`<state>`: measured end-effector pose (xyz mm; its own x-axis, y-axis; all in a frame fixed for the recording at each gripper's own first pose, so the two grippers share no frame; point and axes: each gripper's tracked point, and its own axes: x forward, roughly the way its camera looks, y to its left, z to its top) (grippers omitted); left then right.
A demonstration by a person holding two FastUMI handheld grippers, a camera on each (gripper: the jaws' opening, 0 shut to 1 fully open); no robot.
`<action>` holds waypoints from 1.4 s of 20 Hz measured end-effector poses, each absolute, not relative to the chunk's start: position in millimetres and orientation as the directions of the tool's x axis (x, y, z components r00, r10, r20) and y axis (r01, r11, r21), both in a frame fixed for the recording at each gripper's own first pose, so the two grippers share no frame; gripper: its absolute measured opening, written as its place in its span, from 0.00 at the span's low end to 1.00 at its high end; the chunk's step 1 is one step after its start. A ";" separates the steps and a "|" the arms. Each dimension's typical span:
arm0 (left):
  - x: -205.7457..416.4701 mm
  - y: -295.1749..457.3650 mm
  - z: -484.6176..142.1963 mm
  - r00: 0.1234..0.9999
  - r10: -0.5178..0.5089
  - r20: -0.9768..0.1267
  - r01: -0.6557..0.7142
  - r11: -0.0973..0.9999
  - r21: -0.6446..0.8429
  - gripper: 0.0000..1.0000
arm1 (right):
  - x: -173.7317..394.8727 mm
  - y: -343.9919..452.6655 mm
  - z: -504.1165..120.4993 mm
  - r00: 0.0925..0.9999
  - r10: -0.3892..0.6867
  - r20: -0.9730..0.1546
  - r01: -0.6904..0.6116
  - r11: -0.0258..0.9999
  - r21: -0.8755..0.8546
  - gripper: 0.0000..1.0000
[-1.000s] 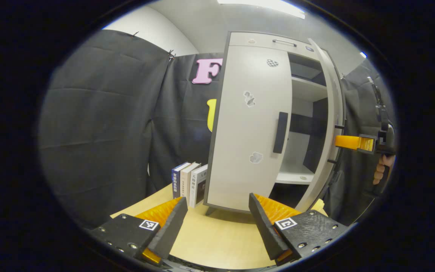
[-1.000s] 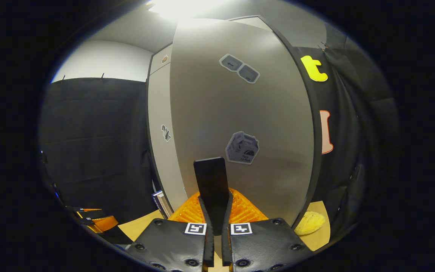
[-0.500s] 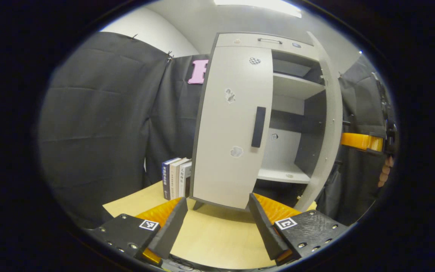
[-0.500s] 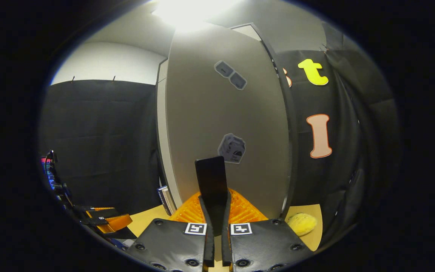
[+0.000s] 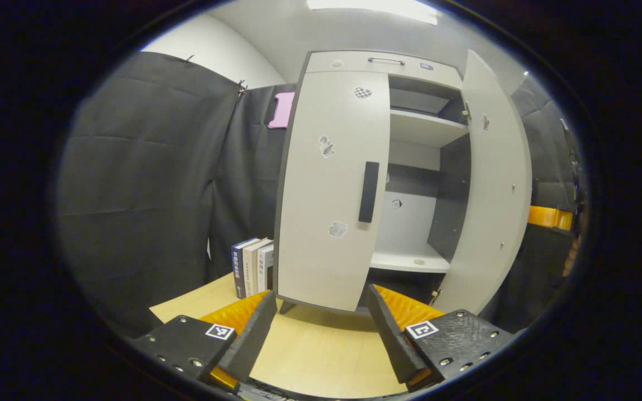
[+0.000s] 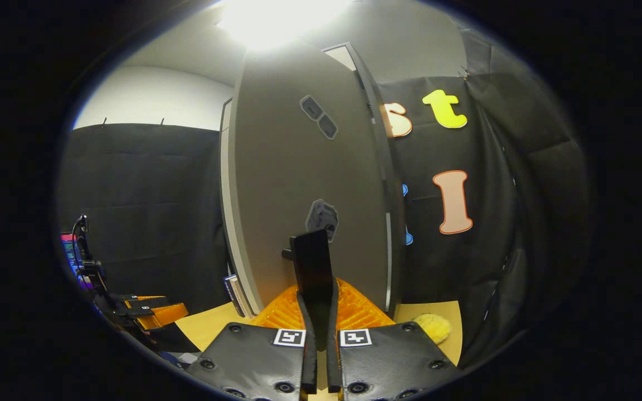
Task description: Open the right door of the double-door shoe cabinet with the right hand, and open the left door with the left hand.
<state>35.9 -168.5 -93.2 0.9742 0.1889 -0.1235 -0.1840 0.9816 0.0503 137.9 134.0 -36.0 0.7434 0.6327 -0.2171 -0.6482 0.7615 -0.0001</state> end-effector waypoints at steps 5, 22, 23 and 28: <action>43.4 -178.8 -96.3 0.977 0.156 -0.144 -0.147 0.987 0.069 0.95 | 145.9 115.7 -31.9 0.778 0.590 -0.216 -0.608 0.793 -0.024 0.08; 30.6 -108.0 -59.2 0.988 0.099 -0.118 -0.085 0.990 0.115 0.95 | 141.3 86.7 -32.6 0.902 0.360 -0.236 -0.384 0.921 -0.062 0.08; 28.6 -100.7 -57.2 0.988 0.099 -0.115 -0.086 0.990 0.111 0.95 | 133.9 83.9 -35.7 0.904 0.355 -0.240 -0.377 0.925 -0.053 0.05; 30.8 -75.6 -50.2 0.991 0.037 -0.125 -0.029 0.997 0.065 0.95 | 100.8 71.4 -40.4 0.921 0.301 -0.247 -0.283 0.953 0.108 0.04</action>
<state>30.8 -75.6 -50.2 0.9915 0.0374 -0.1249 -0.0294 0.9974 0.0651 100.8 71.4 -40.4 0.9212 0.3009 -0.2468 -0.2825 0.9532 0.1077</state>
